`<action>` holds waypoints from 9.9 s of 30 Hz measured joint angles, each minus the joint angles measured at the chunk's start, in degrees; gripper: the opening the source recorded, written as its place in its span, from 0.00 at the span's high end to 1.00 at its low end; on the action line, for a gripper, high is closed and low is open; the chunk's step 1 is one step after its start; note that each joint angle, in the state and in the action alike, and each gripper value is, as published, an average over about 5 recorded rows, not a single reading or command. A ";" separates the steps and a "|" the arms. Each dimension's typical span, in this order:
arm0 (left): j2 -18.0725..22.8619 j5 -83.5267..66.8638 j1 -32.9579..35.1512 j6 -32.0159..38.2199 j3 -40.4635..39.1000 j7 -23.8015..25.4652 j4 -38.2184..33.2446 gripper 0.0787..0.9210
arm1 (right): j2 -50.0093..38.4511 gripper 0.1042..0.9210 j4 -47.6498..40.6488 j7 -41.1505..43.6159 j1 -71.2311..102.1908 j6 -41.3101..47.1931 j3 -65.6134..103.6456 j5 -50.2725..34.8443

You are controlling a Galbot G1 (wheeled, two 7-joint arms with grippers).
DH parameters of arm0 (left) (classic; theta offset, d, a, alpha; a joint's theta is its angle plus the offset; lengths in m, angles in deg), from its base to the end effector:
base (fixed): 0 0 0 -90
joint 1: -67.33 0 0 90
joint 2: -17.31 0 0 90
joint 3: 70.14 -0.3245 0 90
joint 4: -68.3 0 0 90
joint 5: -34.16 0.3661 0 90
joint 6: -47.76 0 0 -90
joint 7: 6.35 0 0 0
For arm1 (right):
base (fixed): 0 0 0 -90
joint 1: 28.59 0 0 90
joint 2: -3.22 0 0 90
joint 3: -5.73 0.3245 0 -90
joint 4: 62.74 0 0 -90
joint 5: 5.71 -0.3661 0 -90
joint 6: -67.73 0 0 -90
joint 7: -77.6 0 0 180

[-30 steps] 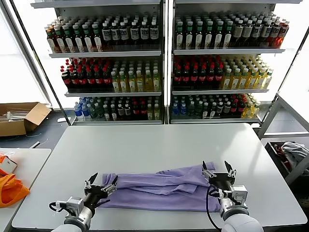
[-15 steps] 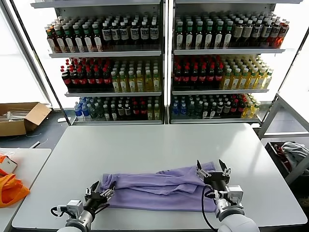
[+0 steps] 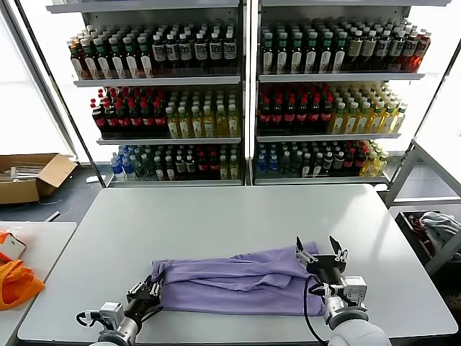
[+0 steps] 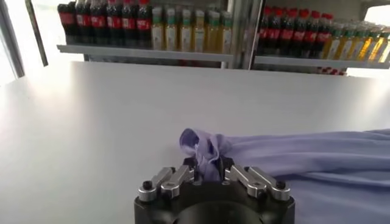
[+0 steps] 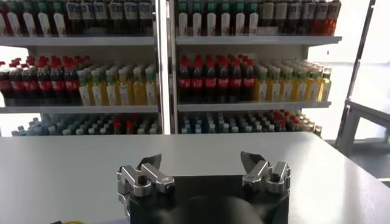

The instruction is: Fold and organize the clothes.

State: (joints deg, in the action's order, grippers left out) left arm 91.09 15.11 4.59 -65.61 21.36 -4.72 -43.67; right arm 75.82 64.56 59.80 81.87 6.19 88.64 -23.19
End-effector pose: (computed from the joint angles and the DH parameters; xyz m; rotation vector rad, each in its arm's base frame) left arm 0.2204 0.0609 -0.3133 -0.1590 -2.6271 0.0731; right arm 0.2328 0.0036 -0.2029 -0.0023 -2.8801 0.0304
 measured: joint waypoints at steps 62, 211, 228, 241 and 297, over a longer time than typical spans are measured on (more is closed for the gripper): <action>-10.45 2.06 -11.94 -4.58 -8.23 -1.56 -0.92 0.96 | 4.88 0.12 0.68 -0.67 4.21 -1.42 -3.26 4.73; -16.83 -8.50 -10.66 -3.28 -1.36 -6.67 -6.72 0.95 | 5.95 0.12 -3.60 -0.73 3.02 -2.67 -5.64 5.52; -8.44 -9.71 -20.64 -4.02 -21.88 -10.84 -2.99 0.86 | 8.89 0.12 -4.65 -0.92 4.03 -1.98 -6.26 8.71; -5.65 -20.92 -23.12 0.13 -21.84 -12.49 -4.20 0.41 | 9.94 0.12 -8.26 -4.40 -1.53 -0.01 -8.85 -0.97; -7.02 -15.41 -10.83 -2.63 -2.30 -16.42 -7.57 0.12 | 2.72 1.00 -21.33 -11.86 -21.01 4.59 -16.45 -29.94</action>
State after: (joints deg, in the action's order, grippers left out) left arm 84.07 -0.30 -6.24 -68.23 19.06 -21.14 -51.24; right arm 78.54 43.23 47.94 60.86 10.78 72.19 -53.14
